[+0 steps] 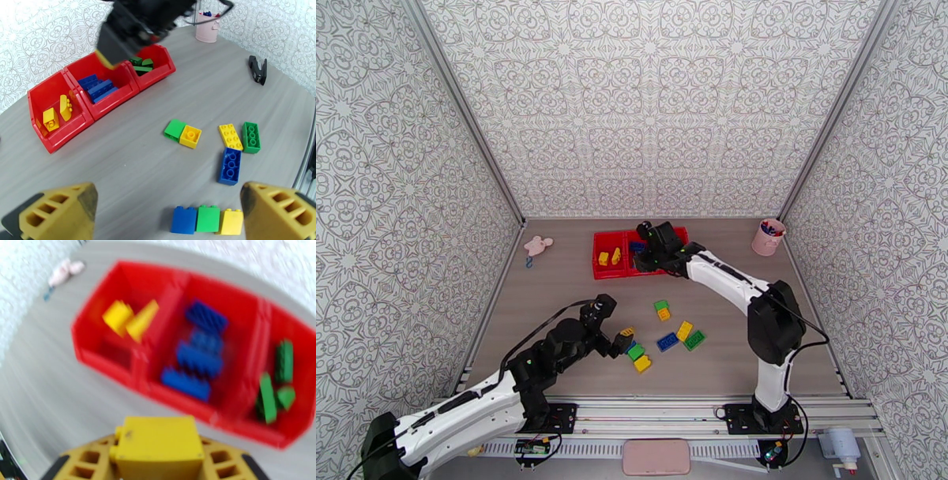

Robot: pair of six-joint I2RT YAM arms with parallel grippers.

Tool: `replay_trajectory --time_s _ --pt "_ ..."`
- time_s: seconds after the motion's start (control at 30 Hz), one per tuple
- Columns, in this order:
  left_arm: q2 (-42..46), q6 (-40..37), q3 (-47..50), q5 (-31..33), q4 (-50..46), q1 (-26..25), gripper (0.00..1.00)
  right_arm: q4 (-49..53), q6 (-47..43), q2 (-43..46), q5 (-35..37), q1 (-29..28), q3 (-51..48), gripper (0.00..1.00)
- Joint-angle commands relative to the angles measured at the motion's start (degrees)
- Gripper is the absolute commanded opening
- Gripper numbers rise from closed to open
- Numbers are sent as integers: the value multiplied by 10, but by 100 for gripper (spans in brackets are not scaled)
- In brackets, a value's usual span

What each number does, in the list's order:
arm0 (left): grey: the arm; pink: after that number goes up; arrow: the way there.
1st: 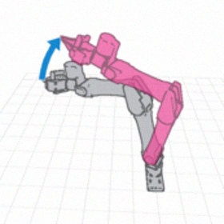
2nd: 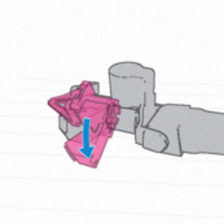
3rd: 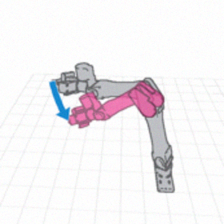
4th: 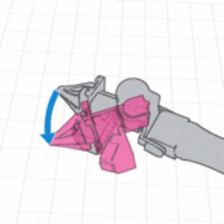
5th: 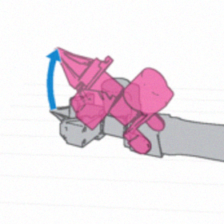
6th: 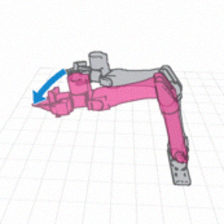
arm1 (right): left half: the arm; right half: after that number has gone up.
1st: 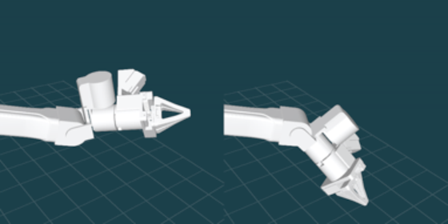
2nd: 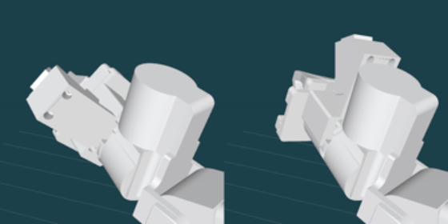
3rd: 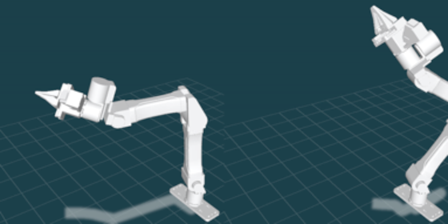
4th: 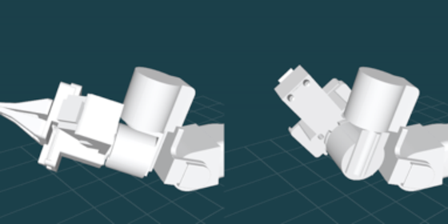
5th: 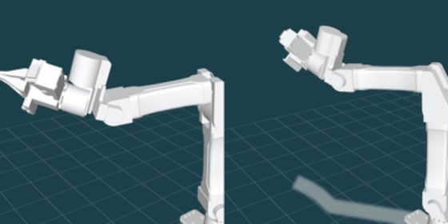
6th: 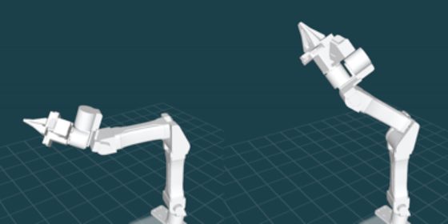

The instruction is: Sort the legos into containers by color

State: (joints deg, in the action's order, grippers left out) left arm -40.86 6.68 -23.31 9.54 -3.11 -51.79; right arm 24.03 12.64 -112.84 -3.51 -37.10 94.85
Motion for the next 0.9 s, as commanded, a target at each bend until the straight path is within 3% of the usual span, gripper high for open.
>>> replay_trajectory --time_s 0.0,0.23,0.53,0.63,0.73,0.87 --pt "9 16 12 14 -19 -6 100 -52 26 -56 -9 -9 65 37" --pt "14 19 15 12 -27 -6 100 -69 82 -165 -7 -19 183 38" --pt "22 19 26 9 -23 -6 100 -28 65 -264 16 -27 289 41" --pt "32 21 29 11 -28 -7 100 -5 54 -276 16 -27 321 49" --pt "46 21 33 14 -38 -7 100 4 44 -266 18 -27 323 66" --pt "64 17 36 19 -49 -7 100 1 31 -230 27 -27 290 71"
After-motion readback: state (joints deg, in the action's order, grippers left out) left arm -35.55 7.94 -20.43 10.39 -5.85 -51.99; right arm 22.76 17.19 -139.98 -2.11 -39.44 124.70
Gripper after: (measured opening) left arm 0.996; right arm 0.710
